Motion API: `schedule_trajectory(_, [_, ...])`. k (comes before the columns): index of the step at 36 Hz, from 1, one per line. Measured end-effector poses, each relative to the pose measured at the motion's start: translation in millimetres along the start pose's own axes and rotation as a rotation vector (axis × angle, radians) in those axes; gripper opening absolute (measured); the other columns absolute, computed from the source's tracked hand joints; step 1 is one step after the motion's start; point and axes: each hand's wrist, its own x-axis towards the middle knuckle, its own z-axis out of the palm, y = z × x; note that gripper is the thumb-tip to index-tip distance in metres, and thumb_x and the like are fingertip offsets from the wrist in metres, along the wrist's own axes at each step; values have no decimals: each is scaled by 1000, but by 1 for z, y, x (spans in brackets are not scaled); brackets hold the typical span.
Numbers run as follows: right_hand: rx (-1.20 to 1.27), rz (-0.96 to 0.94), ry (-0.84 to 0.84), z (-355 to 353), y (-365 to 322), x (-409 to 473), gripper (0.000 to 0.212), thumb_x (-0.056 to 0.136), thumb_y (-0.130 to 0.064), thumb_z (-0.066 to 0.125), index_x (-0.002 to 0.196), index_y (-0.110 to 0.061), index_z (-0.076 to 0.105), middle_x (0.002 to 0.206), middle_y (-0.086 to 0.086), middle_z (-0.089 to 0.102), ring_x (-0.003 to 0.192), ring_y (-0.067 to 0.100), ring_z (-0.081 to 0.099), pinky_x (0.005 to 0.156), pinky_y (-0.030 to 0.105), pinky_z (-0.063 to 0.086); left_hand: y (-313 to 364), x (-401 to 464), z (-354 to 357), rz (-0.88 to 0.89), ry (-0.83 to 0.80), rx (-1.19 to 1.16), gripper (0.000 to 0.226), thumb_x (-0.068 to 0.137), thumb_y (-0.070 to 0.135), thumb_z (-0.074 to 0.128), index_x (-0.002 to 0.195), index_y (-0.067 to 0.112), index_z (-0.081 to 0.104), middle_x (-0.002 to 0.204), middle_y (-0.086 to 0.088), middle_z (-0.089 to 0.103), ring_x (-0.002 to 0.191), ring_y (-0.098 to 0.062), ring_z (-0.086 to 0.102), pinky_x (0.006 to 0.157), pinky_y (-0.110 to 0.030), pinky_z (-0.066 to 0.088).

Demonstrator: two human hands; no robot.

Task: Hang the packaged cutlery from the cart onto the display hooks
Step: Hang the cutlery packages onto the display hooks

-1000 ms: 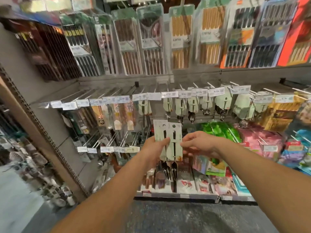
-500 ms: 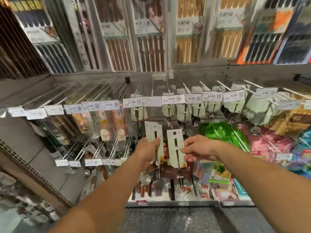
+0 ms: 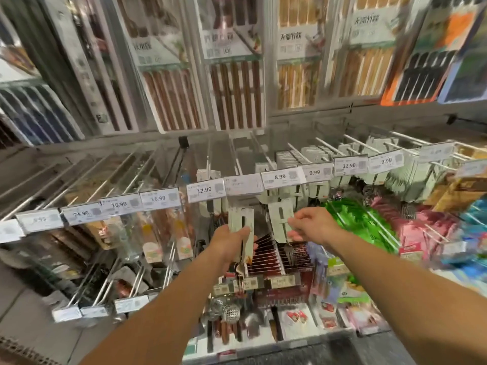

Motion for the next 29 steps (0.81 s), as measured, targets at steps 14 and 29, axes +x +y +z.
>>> schedule_trajectory(14, [158,23,-15,9,-31,42,31,96,-1,55,127,-4,53,99,12,67,83,23,75,82,33,59,28,37,10,20,-24,1,12,99,14,60,89,10,67,95,-15,76,92,-32,74,86,-50,59])
schedule_trajectory(29, [219,115,34,27,-27,93,20,98,-14,57,115,-5,62,100,15,74,75,28,75,55,33,59,26,52,0,-41,-27,13,17,97,13,59,83,9,69,99,-13,77,80,-15,74,67,-22,59])
